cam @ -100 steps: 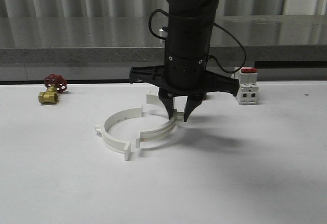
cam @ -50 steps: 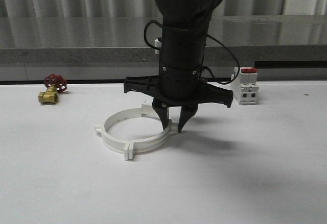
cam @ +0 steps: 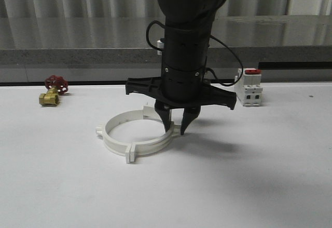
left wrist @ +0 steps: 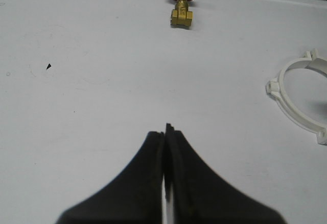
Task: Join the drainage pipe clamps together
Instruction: 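Press the held half against the placed half to close the ring, then open the right gripper and lift it away from the ring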
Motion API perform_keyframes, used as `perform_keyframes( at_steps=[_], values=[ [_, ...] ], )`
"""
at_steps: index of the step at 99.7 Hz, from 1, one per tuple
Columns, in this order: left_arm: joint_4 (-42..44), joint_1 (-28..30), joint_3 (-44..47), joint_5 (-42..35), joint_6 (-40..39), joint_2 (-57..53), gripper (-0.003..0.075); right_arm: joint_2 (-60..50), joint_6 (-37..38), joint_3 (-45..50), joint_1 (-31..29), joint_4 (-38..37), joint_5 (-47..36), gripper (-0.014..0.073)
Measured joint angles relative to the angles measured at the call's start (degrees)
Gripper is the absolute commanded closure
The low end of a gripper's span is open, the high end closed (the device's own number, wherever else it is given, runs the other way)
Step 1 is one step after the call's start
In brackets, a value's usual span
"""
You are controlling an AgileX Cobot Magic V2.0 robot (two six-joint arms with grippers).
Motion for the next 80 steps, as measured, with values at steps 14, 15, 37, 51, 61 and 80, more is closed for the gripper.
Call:
perform_keyframes(
  at_steps=[14,15,37,51,61,80],
  values=[
    [0.00,0.00,0.00,0.00,0.00,0.00,0.0741,0.19,0.00,0.00,0.00,0.41,0.00,0.0213],
    [0.00,0.00,0.00,0.00,0.00,0.00,0.0741,0.33,0.00,0.00,0.00,0.52,0.00,0.0197],
    [0.00,0.00,0.00,0.00,0.00,0.00,0.0741,0.92,0.00,-0.13,0.00,2.63,-0.15,0.0144],
    [0.00,0.00,0.00,0.00,0.00,0.00,0.0741,0.92,-0.10,-0.13,0.00,2.62,-0.04,0.0144],
    [0.00,0.00,0.00,0.00,0.00,0.00,0.0741,0.39,-0.62,-0.13,0.00,2.62,0.29,0.0144],
    [0.00,0.00,0.00,0.00,0.00,0.00,0.0741,-3.90,-5.68,-0.13,-0.11,0.68,0.32,0.0144]
  ],
)
